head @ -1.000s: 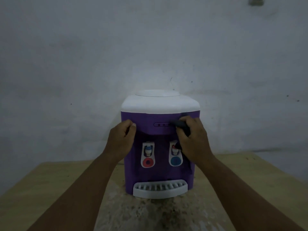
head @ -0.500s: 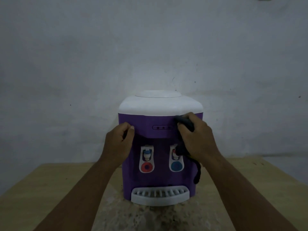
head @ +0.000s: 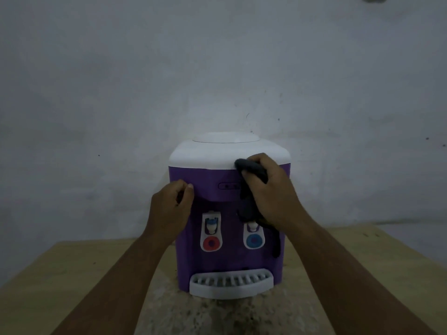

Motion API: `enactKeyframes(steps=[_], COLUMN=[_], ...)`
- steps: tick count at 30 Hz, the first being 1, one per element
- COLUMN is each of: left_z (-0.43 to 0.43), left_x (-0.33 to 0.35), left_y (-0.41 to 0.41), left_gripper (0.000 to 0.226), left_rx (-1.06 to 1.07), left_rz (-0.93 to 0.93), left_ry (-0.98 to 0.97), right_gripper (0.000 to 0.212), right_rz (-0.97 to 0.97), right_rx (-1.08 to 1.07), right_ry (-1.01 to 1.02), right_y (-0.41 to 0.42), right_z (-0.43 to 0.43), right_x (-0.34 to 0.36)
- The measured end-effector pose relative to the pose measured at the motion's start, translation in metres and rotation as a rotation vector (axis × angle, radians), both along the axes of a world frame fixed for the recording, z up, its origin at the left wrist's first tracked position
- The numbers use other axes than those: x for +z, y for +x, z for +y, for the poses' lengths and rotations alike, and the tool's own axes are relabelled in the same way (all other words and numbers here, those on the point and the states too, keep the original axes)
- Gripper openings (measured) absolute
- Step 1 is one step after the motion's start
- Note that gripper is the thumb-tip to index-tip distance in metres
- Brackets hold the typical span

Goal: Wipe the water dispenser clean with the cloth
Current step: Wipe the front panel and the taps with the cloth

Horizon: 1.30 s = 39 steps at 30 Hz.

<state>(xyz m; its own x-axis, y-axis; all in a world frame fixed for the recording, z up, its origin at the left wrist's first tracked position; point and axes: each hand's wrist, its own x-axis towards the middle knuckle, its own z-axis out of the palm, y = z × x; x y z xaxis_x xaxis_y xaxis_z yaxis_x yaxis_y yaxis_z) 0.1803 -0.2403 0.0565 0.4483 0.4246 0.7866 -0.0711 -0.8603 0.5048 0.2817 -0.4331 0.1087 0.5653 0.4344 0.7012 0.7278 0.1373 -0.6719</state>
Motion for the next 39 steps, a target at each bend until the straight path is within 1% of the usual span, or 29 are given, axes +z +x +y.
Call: enactKeyframes(steps=[1, 3, 4, 5, 8, 10, 12, 13, 14, 15, 16, 18, 20, 21, 22, 23, 24, 25, 27, 28, 29, 30, 32, 33, 35, 39], left_z=[0.0, -0.001, -0.001, -0.001, -0.001, 0.0, 0.0, 0.0, 0.0, 0.0, 0.0, 0.0, 0.0, 0.0, 0.0, 0.0, 0.001, 0.002, 0.002, 0.002, 0.002, 0.002, 0.003, 0.004, 0.005, 0.006], left_x=[0.0, 0.0, 0.001, 0.0, -0.001, -0.002, -0.002, -0.002, -0.002, -0.001, -0.001, -0.002, -0.003, -0.003, -0.003, -0.004, -0.004, -0.004, -0.005, -0.005, -0.006, -0.006, -0.007, -0.007, -0.007, -0.008], left_y=[0.0, 0.0, 0.0, 0.0, 0.002, 0.004, 0.004, 0.004, 0.003, 0.003, 0.003, 0.004, 0.005, 0.005, 0.006, 0.006, 0.006, 0.007, 0.006, 0.007, 0.007, 0.007, 0.007, 0.007, 0.008, 0.009], left_gripper=[0.036, 0.037, 0.037, 0.037, 0.038, 0.038, 0.039, 0.039, 0.038, 0.038, 0.037, 0.037, 0.037, 0.037, 0.037, 0.038, 0.038, 0.038, 0.037, 0.037, 0.037, 0.036, 0.036, 0.036, 0.036, 0.036], left_rx=[0.005, 0.01, 0.012, 0.016, 0.021, 0.021, 0.026, 0.025, 0.021, 0.021, 0.026, 0.037, 0.042, 0.047, 0.053, 0.058, 0.062, 0.065, 0.068, 0.065, 0.06, 0.057, 0.061, 0.065, 0.065, 0.06], left_rz=[0.004, 0.002, -0.004, -0.011, -0.032, -0.046, -0.048, -0.048, -0.047, -0.044, -0.039, -0.037, -0.044, -0.049, -0.052, -0.052, -0.049, -0.05, -0.055, -0.052, -0.051, -0.051, -0.046, -0.043, -0.048, -0.058], left_ry=[0.009, 0.022, 0.027, 0.032, 0.04, 0.04, 0.045, 0.047, 0.049, 0.049, 0.051, 0.058, 0.068, 0.075, 0.081, 0.088, 0.096, 0.101, 0.108, 0.112, 0.114, 0.116, 0.124, 0.132, 0.142, 0.149], right_gripper=[0.006, 0.006, 0.007, 0.008, 0.008, 0.009, 0.011, 0.011, 0.012, 0.013, 0.014, 0.012, 0.012, 0.014, 0.015, 0.014, 0.013, 0.012, 0.01, 0.01, 0.008, 0.006, 0.008, 0.009, 0.009, 0.008], right_rz=[0.071, 0.193, 0.218, 0.213, 0.115, 0.013, -0.045, -0.066, -0.074, -0.06, -0.007, 0.207, 0.47, 0.556, 0.584, 0.56, 0.482, 0.355, 0.084, 0.012, 0.012, 0.068, 0.23, 0.265, 0.214, 0.003], right_rx=[-0.055, -0.257, -0.342, -0.382, -0.321, -0.184, -0.028, 0.007, -0.009, -0.068, -0.161, -0.306, -0.295, -0.281, -0.289, -0.312, -0.339, -0.356, -0.322, -0.31, -0.322, -0.345, -0.384, -0.4, -0.43, -0.447], right_ry=[0.084, 0.208, 0.211, 0.192, 0.167, 0.115, 0.01, -0.03, -0.034, 0.003, 0.066, 0.147, 0.14, 0.137, 0.132, 0.141, 0.165, 0.183, 0.165, 0.162, 0.178, 0.211, 0.266, 0.274, 0.241, 0.114], right_y=[0.005, 0.017, 0.022, 0.025, 0.017, 0.009, 0.01, 0.013, 0.018, 0.027, 0.038, 0.061, 0.076, 0.079, 0.079, 0.074, 0.065, 0.056, 0.037, 0.035, 0.034, 0.035, 0.037, 0.039, 0.039, 0.033], right_z=[-0.002, -0.008, -0.01, -0.01, -0.001, 0.003, 0.0, -0.004, -0.009, -0.013, -0.017, -0.02, -0.017, -0.015, -0.013, -0.011, -0.009, -0.008, -0.002, 0.0, 0.002, 0.004, 0.005, 0.004, 0.004, 0.003], right_x=[0.001, 0.005, 0.007, 0.007, 0.0, -0.008, -0.013, -0.015, -0.017, -0.019, -0.021, -0.024, -0.028, -0.03, -0.033, -0.036, -0.039, -0.043, -0.05, -0.053, -0.05, -0.043, -0.025, -0.018, -0.013, -0.011])
